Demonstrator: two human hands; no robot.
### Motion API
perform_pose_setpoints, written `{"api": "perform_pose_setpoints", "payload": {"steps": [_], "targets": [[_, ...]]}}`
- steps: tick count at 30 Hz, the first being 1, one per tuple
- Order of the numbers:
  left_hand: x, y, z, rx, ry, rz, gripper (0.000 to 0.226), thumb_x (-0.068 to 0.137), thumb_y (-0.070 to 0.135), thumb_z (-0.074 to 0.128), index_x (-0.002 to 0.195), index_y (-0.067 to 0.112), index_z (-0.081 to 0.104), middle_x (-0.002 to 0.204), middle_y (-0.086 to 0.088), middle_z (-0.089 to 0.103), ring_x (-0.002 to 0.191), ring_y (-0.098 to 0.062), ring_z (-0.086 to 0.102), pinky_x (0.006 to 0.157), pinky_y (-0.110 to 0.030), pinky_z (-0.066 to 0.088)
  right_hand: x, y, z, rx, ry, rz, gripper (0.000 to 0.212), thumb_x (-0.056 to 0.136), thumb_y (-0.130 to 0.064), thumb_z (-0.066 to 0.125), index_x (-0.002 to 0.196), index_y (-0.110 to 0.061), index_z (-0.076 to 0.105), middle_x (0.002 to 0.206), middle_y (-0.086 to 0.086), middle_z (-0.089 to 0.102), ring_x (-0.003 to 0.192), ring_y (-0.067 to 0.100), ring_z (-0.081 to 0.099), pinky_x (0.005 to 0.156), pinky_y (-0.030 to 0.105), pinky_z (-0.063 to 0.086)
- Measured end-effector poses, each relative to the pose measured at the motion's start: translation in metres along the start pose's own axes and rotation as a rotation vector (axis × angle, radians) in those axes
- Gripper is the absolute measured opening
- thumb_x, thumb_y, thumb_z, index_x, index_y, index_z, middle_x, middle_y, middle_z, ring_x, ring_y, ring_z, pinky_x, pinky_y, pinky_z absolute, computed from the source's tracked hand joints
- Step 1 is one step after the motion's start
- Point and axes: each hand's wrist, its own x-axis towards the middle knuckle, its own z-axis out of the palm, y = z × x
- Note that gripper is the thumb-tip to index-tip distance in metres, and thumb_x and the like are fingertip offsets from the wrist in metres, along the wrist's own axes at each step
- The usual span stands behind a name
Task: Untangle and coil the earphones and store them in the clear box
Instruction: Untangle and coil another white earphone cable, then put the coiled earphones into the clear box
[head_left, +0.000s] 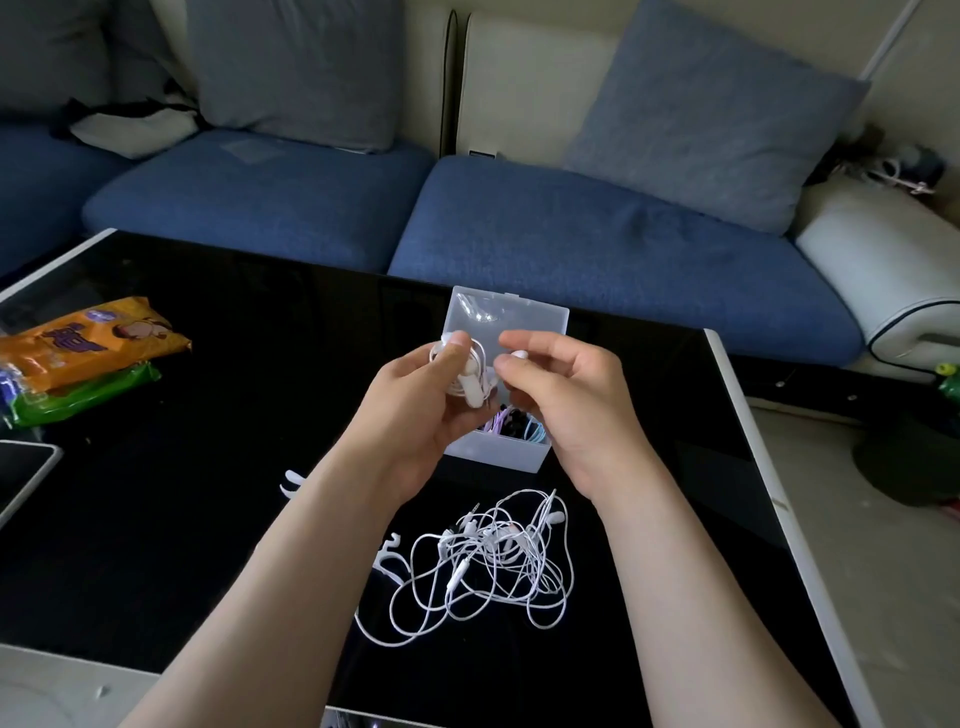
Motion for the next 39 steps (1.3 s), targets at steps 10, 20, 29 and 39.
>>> {"api": "perform_pose_setpoints", "payload": {"steps": [10, 20, 29, 39], "targets": [[0.002, -0.001, 0.009, -0.045, -0.086, -0.194, 0.035, 0.107, 0.027, 0.059, 0.12, -0.003, 0.072, 0.092, -0.017, 0.072, 0.073, -0.023, 0.067, 0.071, -0.034, 0.06, 0.004, 0.011, -0.004, -0.314, 0.108, -0.195, 0.018, 0.091, -0.028, 0.086, 0.109, -0.026, 0.083, 0.089, -0.006, 0.08, 0.083, 0.012, 0.077, 0.084, 0.035, 0.064], [0.005, -0.012, 0.005, 0.414, -0.047, 0.036, 0.03, 0.115, 0.028, 0.04, 0.137, 0.025, 0.061, 0.107, -0.007, 0.073, 0.084, -0.018, 0.07, 0.071, -0.03, 0.053, 0.004, 0.011, -0.002, -0.488, -0.013, -0.104, 0.029, 0.106, -0.024, 0.059, 0.128, -0.016, 0.076, 0.111, -0.004, 0.077, 0.101, 0.005, 0.072, 0.094, 0.029, 0.059], [0.01, -0.02, -0.01, 0.715, -0.02, 0.167, 0.027, 0.11, 0.031, 0.052, 0.108, 0.014, 0.073, 0.102, -0.011, 0.077, 0.096, -0.027, 0.075, 0.092, -0.047, 0.063, 0.001, 0.021, -0.005, -0.366, -0.23, 0.011, 0.051, 0.092, -0.013, 0.08, 0.138, -0.029, 0.066, 0.107, -0.003, 0.08, 0.095, 0.008, 0.076, 0.086, 0.019, 0.058], [0.023, -0.022, -0.03, 0.692, 0.267, 0.244, 0.044, 0.095, -0.007, 0.04, 0.118, 0.017, 0.07, 0.108, 0.0, 0.075, 0.099, -0.018, 0.074, 0.081, -0.028, 0.057, 0.017, 0.029, 0.001, -0.304, -0.039, -0.047, 0.03, 0.096, -0.016, 0.078, 0.119, -0.034, 0.071, 0.108, -0.002, 0.078, 0.085, 0.002, 0.072, 0.08, 0.02, 0.059]]}}
